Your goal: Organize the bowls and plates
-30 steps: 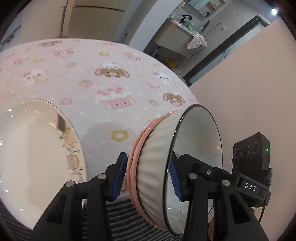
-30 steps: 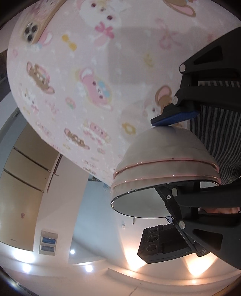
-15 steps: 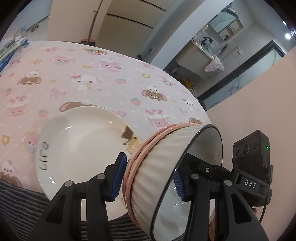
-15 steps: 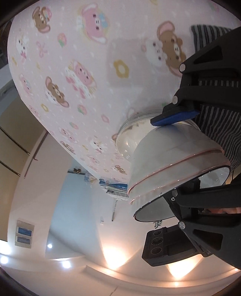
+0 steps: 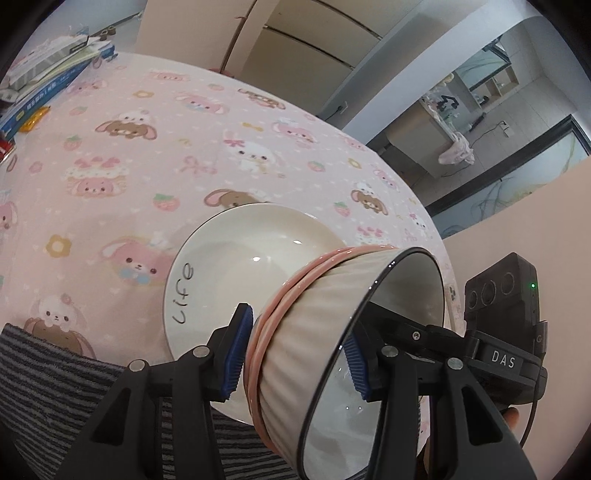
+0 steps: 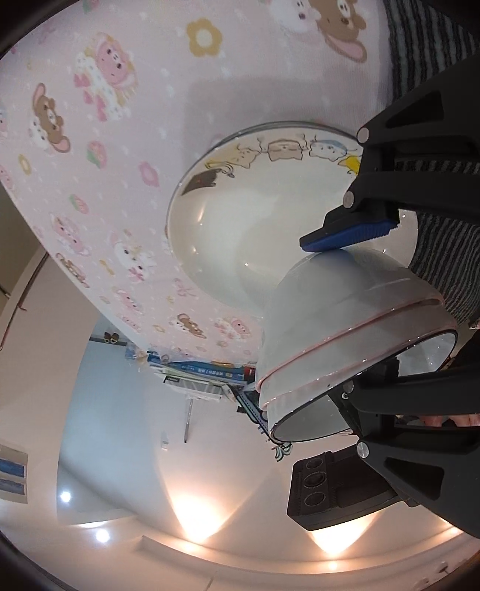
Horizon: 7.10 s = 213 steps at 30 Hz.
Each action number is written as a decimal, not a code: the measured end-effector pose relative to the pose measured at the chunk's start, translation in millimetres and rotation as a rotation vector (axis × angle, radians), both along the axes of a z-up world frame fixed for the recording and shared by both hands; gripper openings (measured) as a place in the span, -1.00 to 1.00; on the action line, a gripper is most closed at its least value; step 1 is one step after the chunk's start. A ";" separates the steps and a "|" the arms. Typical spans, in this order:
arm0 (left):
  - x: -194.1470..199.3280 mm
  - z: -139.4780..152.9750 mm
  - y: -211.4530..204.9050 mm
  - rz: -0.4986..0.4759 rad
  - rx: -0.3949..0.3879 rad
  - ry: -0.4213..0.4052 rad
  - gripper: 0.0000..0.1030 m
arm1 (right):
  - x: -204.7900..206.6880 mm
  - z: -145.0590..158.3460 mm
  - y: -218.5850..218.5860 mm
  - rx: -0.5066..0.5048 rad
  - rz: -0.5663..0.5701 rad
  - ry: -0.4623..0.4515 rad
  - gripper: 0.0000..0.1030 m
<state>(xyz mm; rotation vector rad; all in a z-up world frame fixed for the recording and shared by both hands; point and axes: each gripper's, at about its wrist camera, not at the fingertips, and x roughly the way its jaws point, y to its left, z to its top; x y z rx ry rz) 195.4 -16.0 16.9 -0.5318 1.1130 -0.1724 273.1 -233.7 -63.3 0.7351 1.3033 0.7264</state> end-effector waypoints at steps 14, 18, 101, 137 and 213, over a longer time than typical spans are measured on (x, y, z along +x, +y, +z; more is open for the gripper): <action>12.7 -27.6 4.9 -0.014 -0.005 0.056 -0.03 | 6.1 -20.3 14.1 -0.083 0.028 0.007 -0.11; 16.3 -29.2 2.9 -0.016 0.002 0.054 -0.03 | 8.5 -19.6 13.5 -0.089 0.023 -0.004 -0.11; -188.6 42.6 36.3 0.163 0.423 -1.045 1.00 | -181.9 110.9 -22.1 -0.520 -0.473 -1.200 0.99; -197.9 2.4 30.2 0.154 0.495 -1.061 1.00 | -193.2 65.6 -14.7 -0.659 -0.478 -1.208 0.99; -200.8 -1.6 29.7 0.181 0.513 -1.069 1.00 | -187.1 63.0 -8.9 -0.702 -0.441 -1.184 0.99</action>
